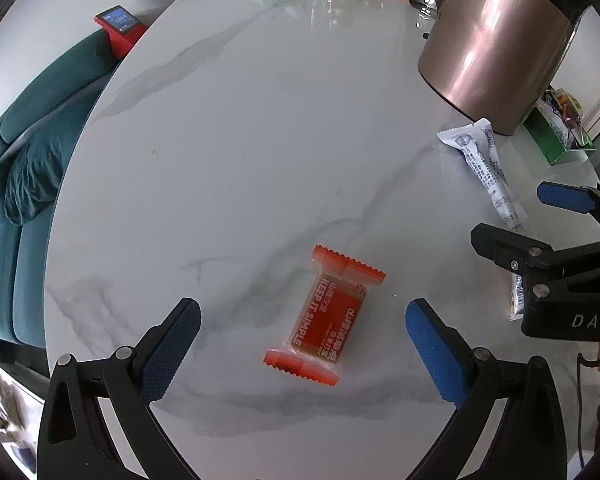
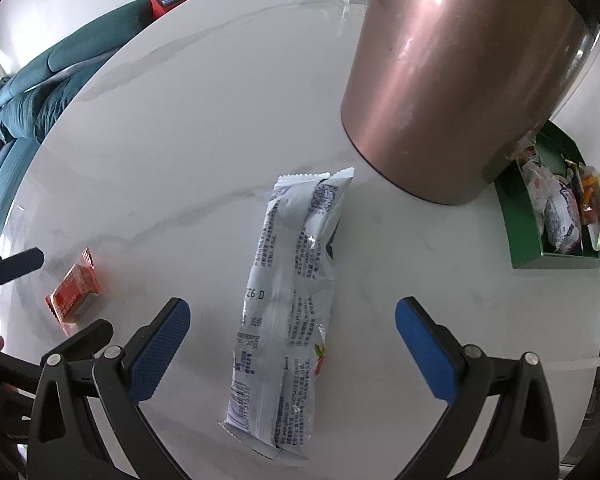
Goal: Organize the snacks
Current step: 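Move both tools back toward the red candy and white bar, then grasp the red candy with the left gripper while the right grasps the white bar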
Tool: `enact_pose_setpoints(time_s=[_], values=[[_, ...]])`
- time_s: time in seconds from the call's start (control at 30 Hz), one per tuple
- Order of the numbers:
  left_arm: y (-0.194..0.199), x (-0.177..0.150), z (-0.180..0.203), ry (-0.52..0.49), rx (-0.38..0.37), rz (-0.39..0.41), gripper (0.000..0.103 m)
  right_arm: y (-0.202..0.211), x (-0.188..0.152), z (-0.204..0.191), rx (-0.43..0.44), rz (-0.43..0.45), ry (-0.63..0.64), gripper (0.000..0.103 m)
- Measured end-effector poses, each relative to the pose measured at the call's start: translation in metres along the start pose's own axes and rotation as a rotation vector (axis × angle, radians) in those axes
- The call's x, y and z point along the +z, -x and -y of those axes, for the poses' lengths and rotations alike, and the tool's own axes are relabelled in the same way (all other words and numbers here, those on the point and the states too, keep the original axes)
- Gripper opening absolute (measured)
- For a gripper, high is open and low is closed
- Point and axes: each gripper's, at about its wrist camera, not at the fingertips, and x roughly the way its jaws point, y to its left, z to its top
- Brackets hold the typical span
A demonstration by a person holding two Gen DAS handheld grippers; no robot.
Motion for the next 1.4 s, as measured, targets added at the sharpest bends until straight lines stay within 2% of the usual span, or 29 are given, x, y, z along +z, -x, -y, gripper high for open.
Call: enact_pose_setpoints(time_s=[0.4, 0.63, 0.77, 0.83, 0.87, 0.9, 1.1, 1.23, 1.3, 1.37, 1.4], values=[[-0.006, 0.002, 0.0, -0.018, 0.014, -0.005, 0.1, -0.003, -0.004, 0.003, 0.018, -0.016, 0.007, 0.103], [-0.006, 0.005, 0.004, -0.026, 0.016, -0.038, 0.102, -0.003, -0.009, 0.006, 0.029, -0.016, 0.007, 0.1], [-0.008, 0.005, 0.004, -0.028, 0.016, -0.025, 0.102, -0.003, -0.012, 0.006, 0.03, -0.008, 0.002, 0.099], [-0.009, 0.004, 0.002, -0.027, 0.015, -0.016, 0.102, -0.001, -0.016, 0.007, 0.03, -0.006, 0.001, 0.093], [-0.007, 0.003, 0.002, -0.025, 0.017, -0.015, 0.102, 0.001, -0.017, 0.007, 0.03, 0.0, 0.003, 0.072], [-0.007, 0.003, 0.002, -0.022, 0.016, -0.015, 0.102, 0.003, -0.018, 0.006, 0.031, 0.006, 0.005, 0.038], [0.0, -0.007, 0.014, -0.064, -0.003, -0.037, 0.1, 0.007, -0.025, 0.005, 0.033, 0.008, 0.01, 0.038], [0.004, -0.009, 0.019, -0.077, -0.007, -0.041, 0.092, 0.009, -0.027, 0.007, 0.035, 0.011, 0.01, 0.038], [0.007, -0.009, 0.02, -0.078, -0.007, -0.032, 0.082, 0.009, -0.027, 0.007, 0.036, 0.011, 0.012, 0.038], [0.01, -0.008, 0.02, -0.071, -0.007, -0.024, 0.06, 0.009, -0.027, 0.006, 0.036, 0.011, 0.013, 0.038], [0.011, -0.007, 0.019, -0.068, -0.004, -0.021, 0.054, 0.009, -0.026, 0.005, 0.036, 0.011, 0.014, 0.038]])
